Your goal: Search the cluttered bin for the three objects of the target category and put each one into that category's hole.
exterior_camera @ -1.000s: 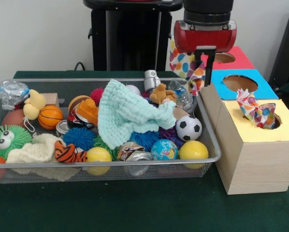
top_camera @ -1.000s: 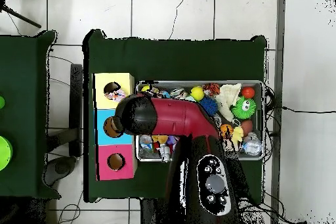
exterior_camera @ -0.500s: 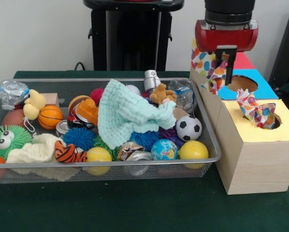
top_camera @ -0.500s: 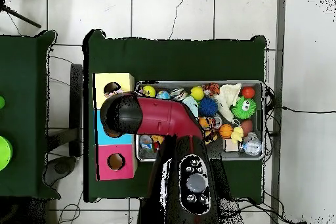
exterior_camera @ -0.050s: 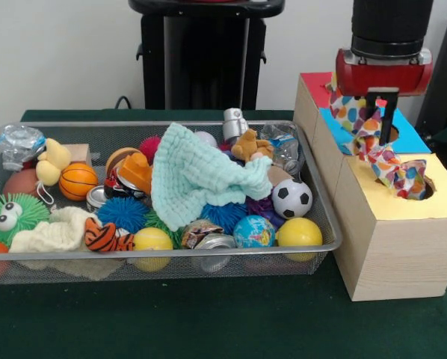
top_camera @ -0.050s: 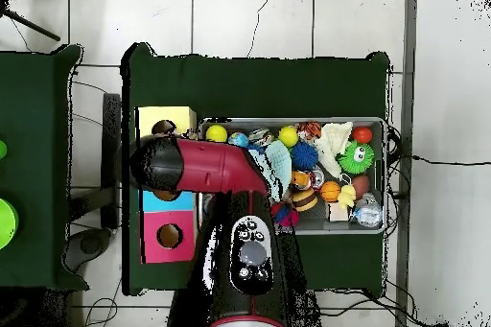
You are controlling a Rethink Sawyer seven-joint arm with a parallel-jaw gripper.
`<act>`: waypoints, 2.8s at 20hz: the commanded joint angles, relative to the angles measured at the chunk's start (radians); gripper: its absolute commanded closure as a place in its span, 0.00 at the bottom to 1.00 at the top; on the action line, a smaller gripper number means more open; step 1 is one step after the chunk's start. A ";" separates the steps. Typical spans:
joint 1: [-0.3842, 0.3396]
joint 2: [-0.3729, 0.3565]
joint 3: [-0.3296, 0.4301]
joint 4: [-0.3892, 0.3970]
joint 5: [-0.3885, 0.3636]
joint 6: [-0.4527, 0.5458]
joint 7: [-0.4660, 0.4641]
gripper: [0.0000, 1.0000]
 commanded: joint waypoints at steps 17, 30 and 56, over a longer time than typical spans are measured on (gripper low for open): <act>0.084 0.379 -0.113 -0.374 0.156 -0.083 0.349 1.00; 0.137 0.312 -0.129 -0.267 0.202 -0.020 0.373 1.00; 0.190 0.279 -0.114 -0.081 0.207 -0.182 0.388 1.00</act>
